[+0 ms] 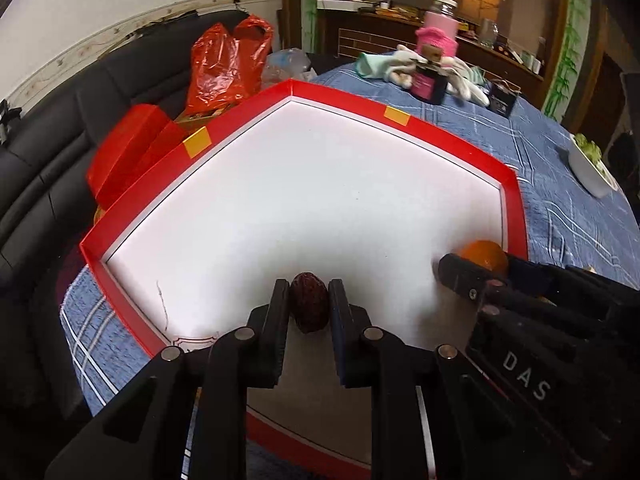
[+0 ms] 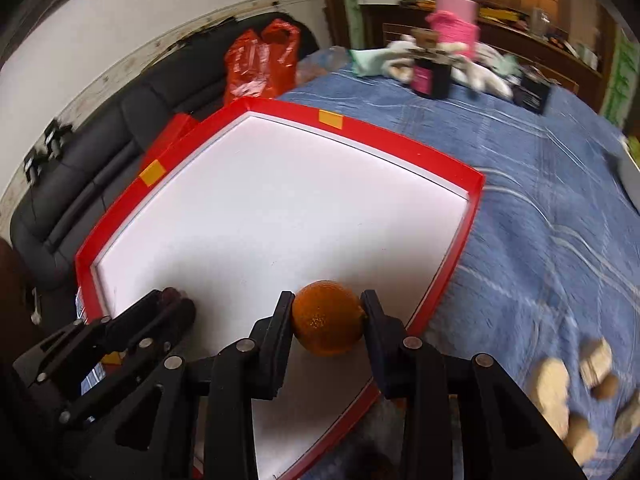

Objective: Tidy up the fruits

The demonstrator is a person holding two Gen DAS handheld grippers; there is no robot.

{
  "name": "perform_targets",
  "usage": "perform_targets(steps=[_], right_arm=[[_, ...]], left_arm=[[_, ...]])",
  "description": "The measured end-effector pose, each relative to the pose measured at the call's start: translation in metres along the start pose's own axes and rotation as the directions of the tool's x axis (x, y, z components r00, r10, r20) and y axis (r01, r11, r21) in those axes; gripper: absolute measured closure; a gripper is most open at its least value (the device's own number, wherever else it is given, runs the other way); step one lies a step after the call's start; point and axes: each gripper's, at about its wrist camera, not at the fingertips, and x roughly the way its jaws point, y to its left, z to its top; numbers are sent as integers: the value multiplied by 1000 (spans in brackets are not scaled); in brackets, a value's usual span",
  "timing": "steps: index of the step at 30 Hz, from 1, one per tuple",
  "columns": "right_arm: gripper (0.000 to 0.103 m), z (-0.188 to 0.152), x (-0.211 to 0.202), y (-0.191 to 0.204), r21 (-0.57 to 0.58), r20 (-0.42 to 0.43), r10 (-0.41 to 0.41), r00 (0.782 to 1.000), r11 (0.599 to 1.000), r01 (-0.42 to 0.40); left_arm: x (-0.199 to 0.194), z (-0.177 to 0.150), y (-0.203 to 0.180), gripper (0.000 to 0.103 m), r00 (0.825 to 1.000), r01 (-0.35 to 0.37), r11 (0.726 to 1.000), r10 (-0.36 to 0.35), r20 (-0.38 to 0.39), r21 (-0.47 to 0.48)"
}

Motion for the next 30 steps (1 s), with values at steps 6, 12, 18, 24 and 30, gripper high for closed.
perform_targets(steps=[6,12,18,24,30], right_arm=[[69,0,-2,-9,24,6,12,1000,1000,-12],[69,4,-2,-10,40,27,31,999,999,-32],[68,8,-4,-7,55,48,54,997,997,-57],[39,10,-33,-10,53,140,70,988,996,-78],[32,-4,-88,-42,78,251,74,965,992,-96]], left_arm=[[-2,0,-3,86,1000,0,1000,0,-7,8],[-3,2,5,86,1000,-14,1000,14,-2,-15],[-7,5,14,85,1000,-21,998,21,1,-58],[-17,7,23,28,999,-38,992,41,21,-122],[-44,5,17,28,993,-20,994,33,116,-108]])
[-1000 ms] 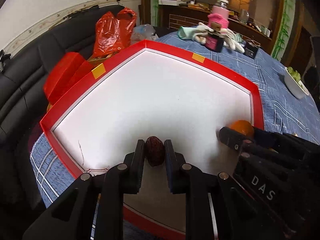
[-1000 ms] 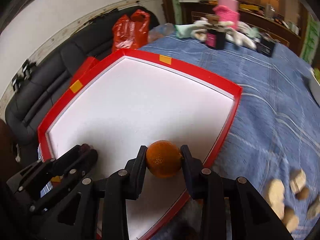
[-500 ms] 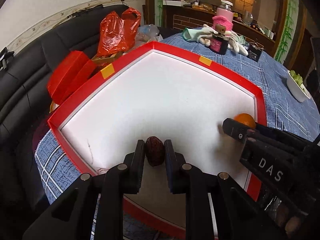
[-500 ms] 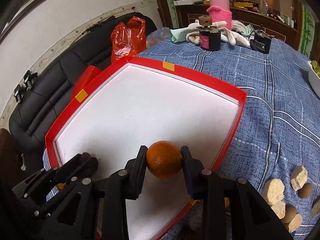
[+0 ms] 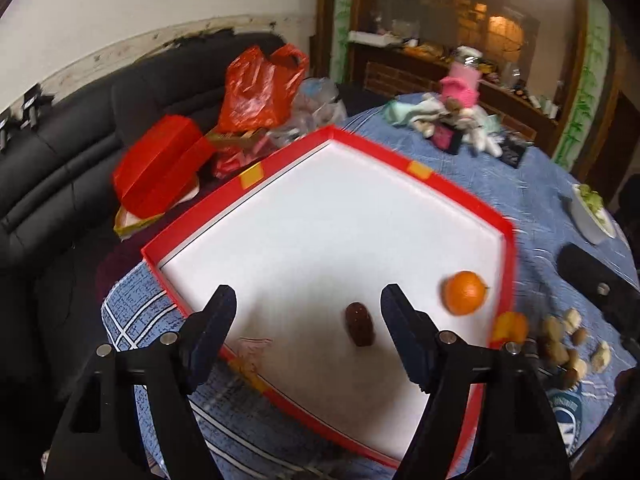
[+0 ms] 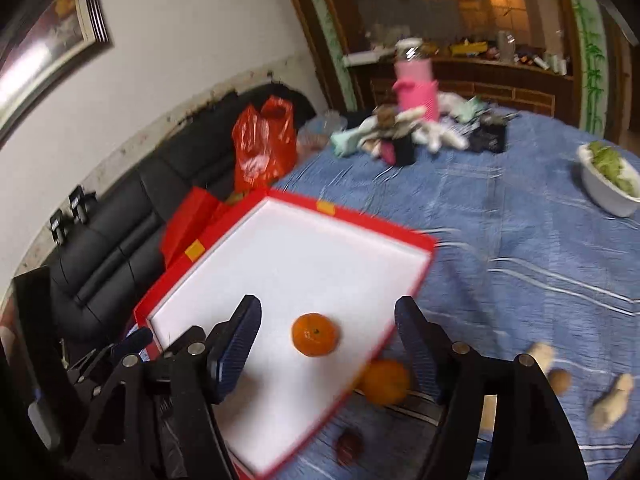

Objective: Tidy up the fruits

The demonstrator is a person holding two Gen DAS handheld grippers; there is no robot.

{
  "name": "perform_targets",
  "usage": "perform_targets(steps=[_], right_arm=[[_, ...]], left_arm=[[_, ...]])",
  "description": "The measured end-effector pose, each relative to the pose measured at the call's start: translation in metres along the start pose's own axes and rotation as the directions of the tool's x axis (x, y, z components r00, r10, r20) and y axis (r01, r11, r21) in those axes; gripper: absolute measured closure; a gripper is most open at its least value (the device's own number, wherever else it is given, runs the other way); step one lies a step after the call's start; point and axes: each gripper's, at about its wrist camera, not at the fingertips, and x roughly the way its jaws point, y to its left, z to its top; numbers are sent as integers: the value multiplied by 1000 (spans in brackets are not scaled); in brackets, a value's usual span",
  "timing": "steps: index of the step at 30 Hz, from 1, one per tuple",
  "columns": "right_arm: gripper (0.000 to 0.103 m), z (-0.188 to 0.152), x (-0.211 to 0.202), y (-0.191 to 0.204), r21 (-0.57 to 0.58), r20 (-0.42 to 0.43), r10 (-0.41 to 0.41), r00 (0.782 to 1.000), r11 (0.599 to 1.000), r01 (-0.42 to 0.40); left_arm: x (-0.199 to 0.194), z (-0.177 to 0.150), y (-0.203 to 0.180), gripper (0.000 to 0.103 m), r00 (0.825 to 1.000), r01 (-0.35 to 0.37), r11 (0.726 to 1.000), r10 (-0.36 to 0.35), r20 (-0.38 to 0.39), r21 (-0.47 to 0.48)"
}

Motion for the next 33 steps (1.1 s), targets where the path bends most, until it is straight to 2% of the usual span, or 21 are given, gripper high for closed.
perform_targets(steps=[3,6,7,10,12,13,16,21,24,28,33], right_arm=[[30,-11,-38,-29,25,62,-43,997,999,41],[30,-30,-73,-68,90,92,-111,990,991,103],[29,-38,-82,-81,115,90,-131,987,986,120],[30,-64,-102,-107,145,63,-185,981,974,174],[30,-79,-110,-116,141,49,-205,978,970,196],[31,-86,-112,-117,135,41,-210,977,970,203],[36,-98,-107,-117,107,0,-209,978,972,207],[42,-100,-84,-105,56,-52,-163,985,985,166],[47,-97,-77,-94,38,-53,-137,989,990,139],[49,-89,-68,-77,-19,-55,-108,993,994,107],[49,-60,-46,-50,-148,-68,-72,995,987,61]], left_arm=[[-24,-8,-13,28,994,67,997,-71,88,43],[-46,-25,-38,28,972,170,974,-191,138,152],[-53,-34,-51,28,962,206,956,-237,134,210],[-63,-57,-78,28,944,273,909,-317,97,316],[-62,-69,-93,28,938,300,880,-343,55,369],[-59,-73,-99,28,940,302,873,-340,34,382],[-48,-79,-107,28,941,323,870,-338,-27,373],[-37,-80,-97,29,945,326,893,-321,-68,310],[-37,-86,-93,35,941,339,891,-328,-87,304],[-40,-90,-90,35,938,344,887,-338,-74,307],[-53,-91,-82,35,928,365,885,-370,-37,288]])
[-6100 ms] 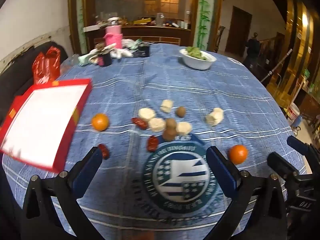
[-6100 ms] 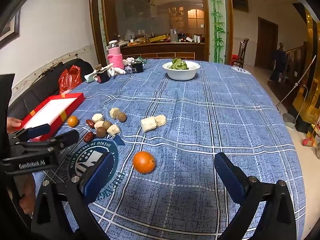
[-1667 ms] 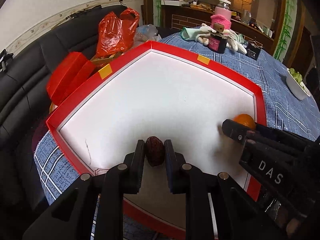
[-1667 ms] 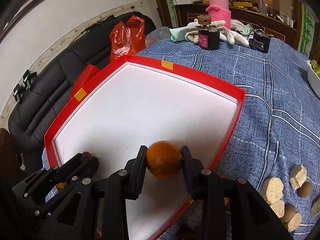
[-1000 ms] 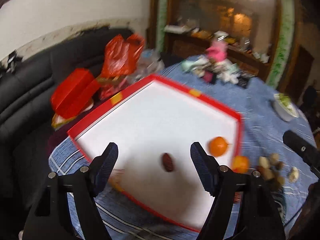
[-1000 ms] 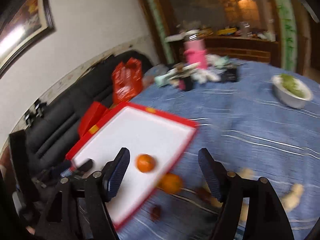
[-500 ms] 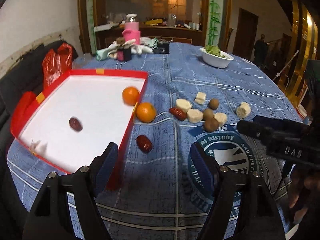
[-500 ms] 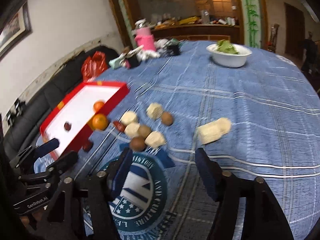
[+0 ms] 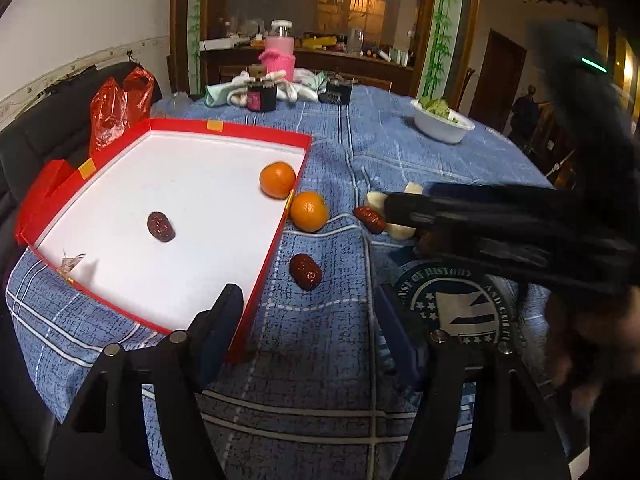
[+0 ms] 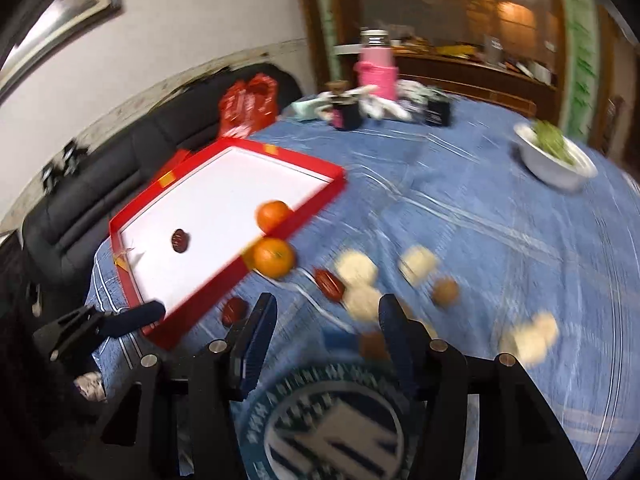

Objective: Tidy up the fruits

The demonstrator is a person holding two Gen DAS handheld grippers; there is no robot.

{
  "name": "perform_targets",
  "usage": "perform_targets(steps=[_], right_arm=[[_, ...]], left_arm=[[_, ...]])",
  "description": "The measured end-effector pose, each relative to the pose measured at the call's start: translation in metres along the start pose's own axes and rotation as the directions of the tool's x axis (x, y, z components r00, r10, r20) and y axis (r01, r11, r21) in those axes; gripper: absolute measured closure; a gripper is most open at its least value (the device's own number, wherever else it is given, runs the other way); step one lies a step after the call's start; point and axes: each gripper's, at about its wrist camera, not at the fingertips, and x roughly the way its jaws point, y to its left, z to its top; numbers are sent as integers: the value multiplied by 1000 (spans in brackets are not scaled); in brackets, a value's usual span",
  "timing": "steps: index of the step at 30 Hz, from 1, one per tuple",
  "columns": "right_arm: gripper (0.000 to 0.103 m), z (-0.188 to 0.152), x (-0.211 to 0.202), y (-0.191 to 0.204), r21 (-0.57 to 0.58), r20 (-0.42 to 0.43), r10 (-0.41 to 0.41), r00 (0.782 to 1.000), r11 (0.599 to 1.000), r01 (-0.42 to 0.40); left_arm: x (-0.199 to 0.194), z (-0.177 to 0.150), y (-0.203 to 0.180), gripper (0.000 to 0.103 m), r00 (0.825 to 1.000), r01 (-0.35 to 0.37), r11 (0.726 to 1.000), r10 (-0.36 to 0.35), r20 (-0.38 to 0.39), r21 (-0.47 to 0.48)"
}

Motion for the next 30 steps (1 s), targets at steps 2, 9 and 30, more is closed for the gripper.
perform_targets(steps=[2,9,30], right_arm=[[55,14,16,13,-76,-25,13,1000,997,-15],[66,27,65,29,-219,-168,53,984,972,-89],[69,32,72,14,-202,-142,95,985,972,-123]], left_arm=[[-6,0,0,35,1000,0,1000,0,19,1],[-9,-6,-1,35,999,54,998,-54,-3,22],[1,-3,-9,37,999,43,999,-43,-33,17]])
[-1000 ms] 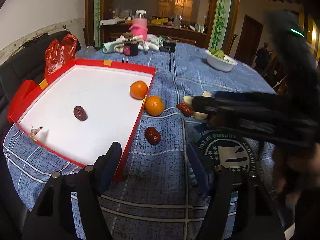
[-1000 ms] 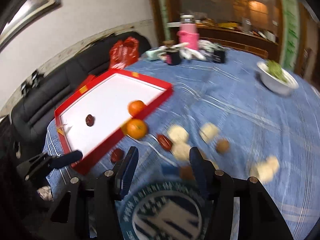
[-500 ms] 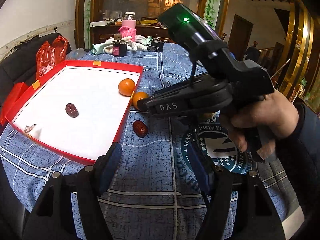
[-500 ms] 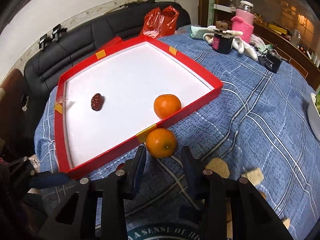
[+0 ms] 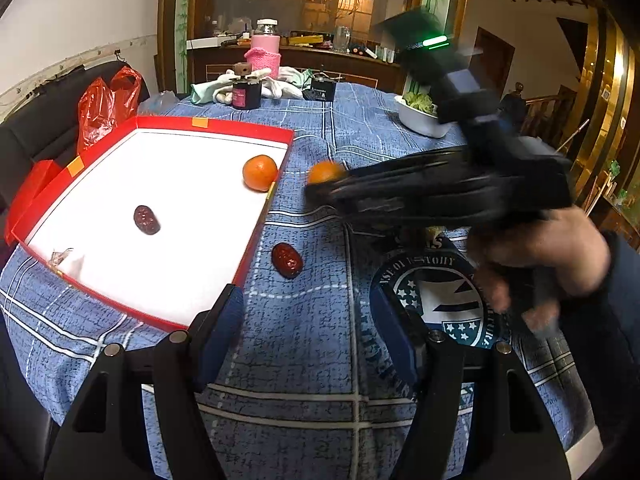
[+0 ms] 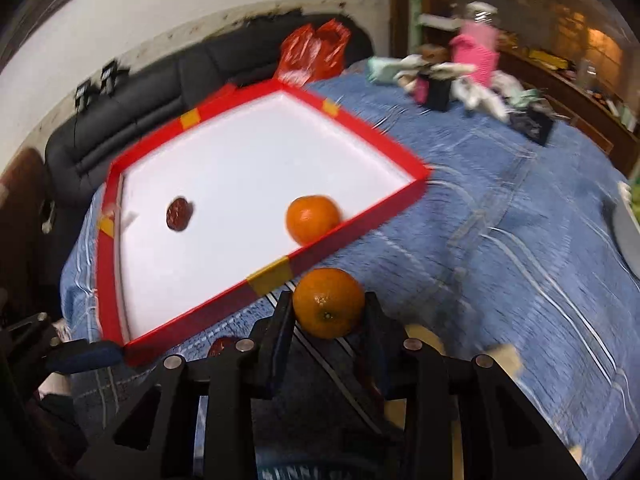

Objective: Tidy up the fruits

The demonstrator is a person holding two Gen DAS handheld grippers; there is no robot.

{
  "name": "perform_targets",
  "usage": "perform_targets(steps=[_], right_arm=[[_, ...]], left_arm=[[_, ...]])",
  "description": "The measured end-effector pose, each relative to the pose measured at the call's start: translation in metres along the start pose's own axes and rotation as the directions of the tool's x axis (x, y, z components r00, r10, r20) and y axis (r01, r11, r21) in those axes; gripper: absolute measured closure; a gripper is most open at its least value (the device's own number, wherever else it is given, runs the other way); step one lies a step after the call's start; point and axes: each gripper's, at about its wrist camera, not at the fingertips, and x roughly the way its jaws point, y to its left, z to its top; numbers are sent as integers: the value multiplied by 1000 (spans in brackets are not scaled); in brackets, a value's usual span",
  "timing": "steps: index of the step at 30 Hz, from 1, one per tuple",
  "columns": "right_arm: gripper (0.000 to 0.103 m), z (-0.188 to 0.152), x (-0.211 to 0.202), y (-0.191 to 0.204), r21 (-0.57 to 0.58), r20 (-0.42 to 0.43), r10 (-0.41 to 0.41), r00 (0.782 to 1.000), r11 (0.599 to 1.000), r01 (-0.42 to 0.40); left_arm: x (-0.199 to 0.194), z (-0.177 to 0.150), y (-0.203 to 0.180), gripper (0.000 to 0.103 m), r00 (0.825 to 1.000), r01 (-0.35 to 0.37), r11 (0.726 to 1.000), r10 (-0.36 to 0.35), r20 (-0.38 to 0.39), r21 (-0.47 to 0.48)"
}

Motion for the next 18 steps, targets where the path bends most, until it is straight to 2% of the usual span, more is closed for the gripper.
perform_targets(steps=[6,7,9,10,14,18], right_arm=[[69,-37,-58,-24,134,126,-46,991,991,29],[69,-46,-68,-29,158,150,-54,987,987,30],[69,-57,-80,-39,197,183,-59,981,980,23],[69,-61,-84,-45,212,196,-58,979,977,16],[69,-73,-92,-61,266,220,-60,974,964,-1],[69,-74,-100,-60,255,259,-36,965,967,-32]], left_arm=[[18,12,3,37,1000,6,997,-8,-25,-82],[21,13,4,40,1000,-9,995,7,-25,-96],[23,15,-1,60,1000,-23,995,22,-13,-94],[24,15,-5,63,999,-33,996,33,-9,-81],[29,17,-10,64,998,-60,993,59,-12,-100],[37,21,-8,74,995,-103,987,101,-22,-126]])
